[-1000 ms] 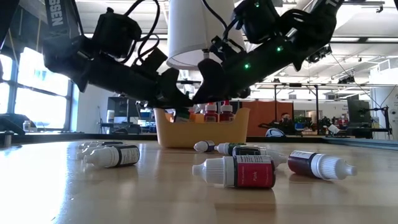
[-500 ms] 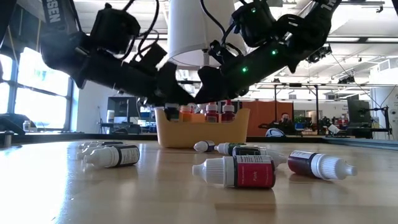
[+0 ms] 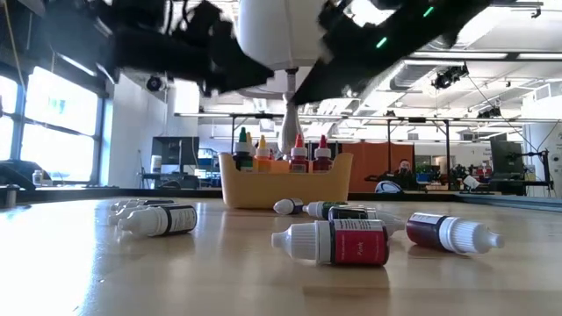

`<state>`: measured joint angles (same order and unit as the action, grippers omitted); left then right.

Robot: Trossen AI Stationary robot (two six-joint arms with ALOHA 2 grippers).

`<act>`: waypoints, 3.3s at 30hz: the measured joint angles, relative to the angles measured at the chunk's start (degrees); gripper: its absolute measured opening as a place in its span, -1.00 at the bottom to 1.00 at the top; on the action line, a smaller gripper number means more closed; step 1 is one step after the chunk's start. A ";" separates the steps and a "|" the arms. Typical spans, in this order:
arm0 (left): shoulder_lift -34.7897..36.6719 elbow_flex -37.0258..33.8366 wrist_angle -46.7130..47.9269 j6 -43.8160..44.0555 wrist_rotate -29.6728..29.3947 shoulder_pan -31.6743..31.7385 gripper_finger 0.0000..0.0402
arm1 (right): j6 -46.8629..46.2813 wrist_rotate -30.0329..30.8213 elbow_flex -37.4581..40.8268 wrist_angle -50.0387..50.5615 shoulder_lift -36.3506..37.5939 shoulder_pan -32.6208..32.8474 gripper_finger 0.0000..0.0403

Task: Pick & Place food coloring
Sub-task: Put the green food coloring bottle into the yellow bin, then put the blue food coloring bottle into the yellow bin

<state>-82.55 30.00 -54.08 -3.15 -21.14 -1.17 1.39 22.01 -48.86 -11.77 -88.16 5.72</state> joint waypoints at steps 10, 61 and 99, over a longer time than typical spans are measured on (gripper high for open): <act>20.14 0.07 22.25 -0.09 2.56 0.02 -0.09 | -9.18 -5.45 0.02 6.23 0.97 12.18 -0.91; 1.28 0.04 57.19 29.35 10.92 -17.25 -0.09 | -1.63 2.12 -3.80 4.96 -7.68 -1.86 -0.66; 0.01 13.35 51.00 9.35 -7.11 -14.57 -0.81 | -10.70 4.11 -3.85 18.53 -0.64 3.18 -0.42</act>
<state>-82.54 43.35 -3.08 6.20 -28.25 -15.74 -9.31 26.12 -52.71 6.76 -88.80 8.90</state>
